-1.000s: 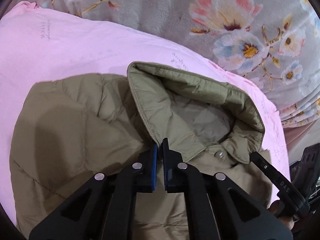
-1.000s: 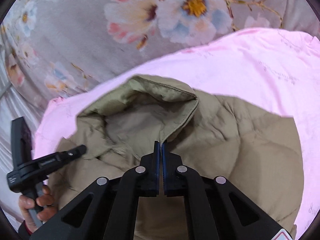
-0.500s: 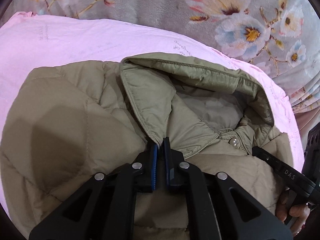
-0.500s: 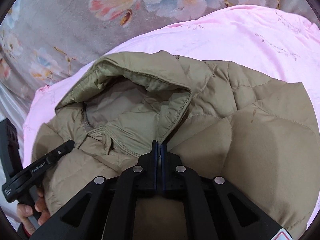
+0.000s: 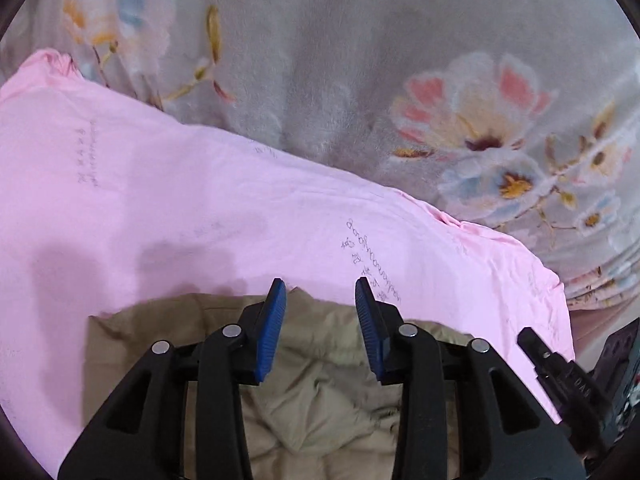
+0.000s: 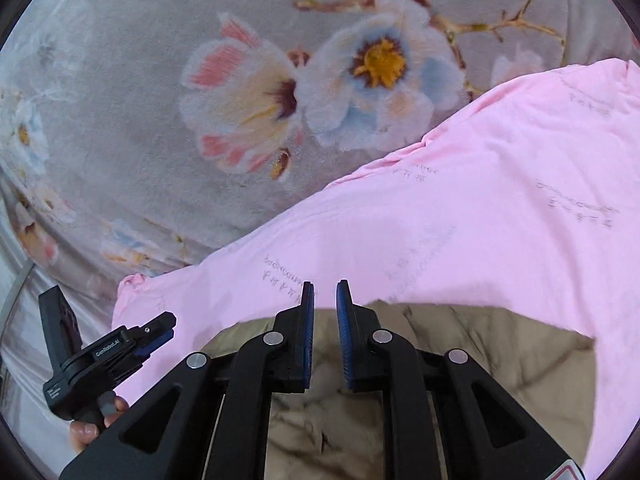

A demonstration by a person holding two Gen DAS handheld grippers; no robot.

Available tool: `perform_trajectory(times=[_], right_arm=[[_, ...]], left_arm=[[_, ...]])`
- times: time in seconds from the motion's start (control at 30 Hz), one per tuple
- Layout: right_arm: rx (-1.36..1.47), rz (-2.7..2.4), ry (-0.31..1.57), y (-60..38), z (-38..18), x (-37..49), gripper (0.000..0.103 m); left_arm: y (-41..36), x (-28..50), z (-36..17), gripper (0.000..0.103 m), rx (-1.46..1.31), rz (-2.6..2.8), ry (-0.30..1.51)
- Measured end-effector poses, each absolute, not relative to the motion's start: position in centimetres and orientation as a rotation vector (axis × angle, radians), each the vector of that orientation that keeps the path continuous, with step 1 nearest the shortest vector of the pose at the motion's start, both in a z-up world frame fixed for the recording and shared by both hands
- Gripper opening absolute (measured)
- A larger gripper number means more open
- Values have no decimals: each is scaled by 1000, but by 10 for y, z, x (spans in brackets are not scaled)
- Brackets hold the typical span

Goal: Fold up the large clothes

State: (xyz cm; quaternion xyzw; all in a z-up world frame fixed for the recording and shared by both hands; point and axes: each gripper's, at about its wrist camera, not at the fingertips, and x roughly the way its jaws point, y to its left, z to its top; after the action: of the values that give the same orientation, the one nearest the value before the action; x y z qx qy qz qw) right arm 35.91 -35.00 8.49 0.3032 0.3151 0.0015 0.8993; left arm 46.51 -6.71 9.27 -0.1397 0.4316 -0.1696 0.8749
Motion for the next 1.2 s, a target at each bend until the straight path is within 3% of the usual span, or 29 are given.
perform_trajectory(times=[0.17, 0.27, 0.37, 0.53, 1.2], right_arm=[[419, -16, 811, -328, 44, 381, 13], [251, -1, 812, -309, 37, 360, 13], [164, -37, 824, -306, 28, 347, 5], [238, -49, 852, -320, 10, 343, 0], [190, -95, 860, -305, -6, 355, 0]], left_arm=[[-90, 464, 44, 27, -173, -349, 996], [-90, 446, 29, 22, -72, -360, 976], [-87, 432, 11, 19, -14, -365, 966], [-80, 431, -4, 19, -50, -379, 941], [-102, 422, -11, 18, 128, -301, 855]])
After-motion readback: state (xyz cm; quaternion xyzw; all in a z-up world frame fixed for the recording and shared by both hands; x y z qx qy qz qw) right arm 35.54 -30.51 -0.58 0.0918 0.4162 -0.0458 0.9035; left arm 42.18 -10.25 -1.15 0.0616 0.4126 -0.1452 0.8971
